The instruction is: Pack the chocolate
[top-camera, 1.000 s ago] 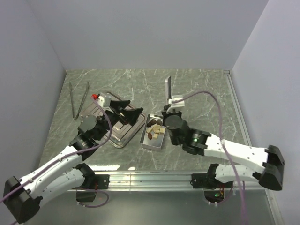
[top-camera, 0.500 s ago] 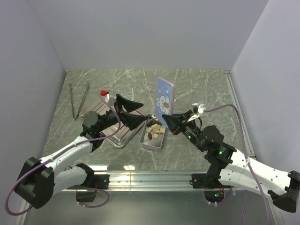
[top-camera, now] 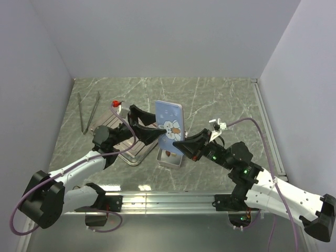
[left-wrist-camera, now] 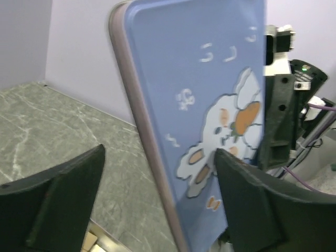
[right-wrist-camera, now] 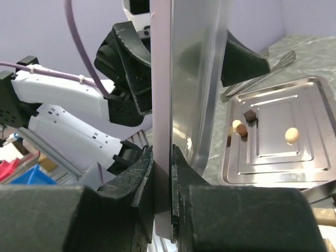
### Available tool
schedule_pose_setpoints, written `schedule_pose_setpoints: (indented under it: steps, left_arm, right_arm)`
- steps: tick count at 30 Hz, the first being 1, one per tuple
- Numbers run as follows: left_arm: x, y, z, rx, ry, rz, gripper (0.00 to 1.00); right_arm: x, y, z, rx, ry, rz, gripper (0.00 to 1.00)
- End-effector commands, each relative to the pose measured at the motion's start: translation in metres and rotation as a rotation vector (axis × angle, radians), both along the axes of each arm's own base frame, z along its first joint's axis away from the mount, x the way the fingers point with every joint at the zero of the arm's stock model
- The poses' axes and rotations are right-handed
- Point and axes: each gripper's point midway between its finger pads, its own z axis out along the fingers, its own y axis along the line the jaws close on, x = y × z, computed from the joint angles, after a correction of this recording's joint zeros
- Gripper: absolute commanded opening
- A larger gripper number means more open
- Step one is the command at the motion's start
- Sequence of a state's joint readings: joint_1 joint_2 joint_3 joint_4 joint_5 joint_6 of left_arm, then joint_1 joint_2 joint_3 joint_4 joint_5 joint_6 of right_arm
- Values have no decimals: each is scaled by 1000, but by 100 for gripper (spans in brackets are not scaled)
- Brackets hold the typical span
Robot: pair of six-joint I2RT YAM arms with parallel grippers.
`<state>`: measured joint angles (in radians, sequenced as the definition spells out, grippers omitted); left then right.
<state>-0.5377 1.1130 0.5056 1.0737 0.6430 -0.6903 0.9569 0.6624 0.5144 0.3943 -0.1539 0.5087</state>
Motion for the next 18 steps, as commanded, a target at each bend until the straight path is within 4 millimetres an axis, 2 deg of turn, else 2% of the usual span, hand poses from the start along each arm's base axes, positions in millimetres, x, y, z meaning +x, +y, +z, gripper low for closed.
schedule_pose_setpoints:
  steps: [1, 2, 3, 6, 7, 8, 10, 11, 12, 15, 18]
  left_arm:
    - [-5, 0, 13, -31, -52, -25, 86]
    - [-5, 0, 10, -28, -47, -27, 78]
    - [-7, 0, 8, -27, -50, -33, 64]
    - [-8, 0, -1, -17, -47, -36, 41]
    - [-7, -1, -5, -8, -40, -36, 37]
    - [-6, -1, -7, -2, -37, -34, 34]
    - [-7, -2, -15, 14, -28, -48, 21]
    - [-9, -3, -17, 16, -23, -57, 18]
    - [-9, -4, -21, 22, -13, -64, 10]
    - [-9, -6, -32, 37, 15, -78, 1]
    - [-14, -8, -37, 39, 20, -119, 1]
  right_arm:
    - [-15, 10, 13, 59, -8, 117, 0]
    - [-13, 12, 9, 50, 4, 113, 0]
    - [-8, 15, 1, 25, 23, 103, 0]
    - [3, 16, -11, -9, 48, 53, 0]
    - [5, 16, -17, -26, 61, 45, 3]
    - [6, 16, -20, -33, 67, 37, 11]
    - [12, 12, -25, -48, 77, -1, 21]
    - [13, 10, -28, -53, 82, -15, 31]
    - [16, 8, -30, -58, 86, -32, 37]
    - [20, 4, -38, -76, 101, -65, 46]
    - [21, 7, -46, -94, 119, -65, 48]
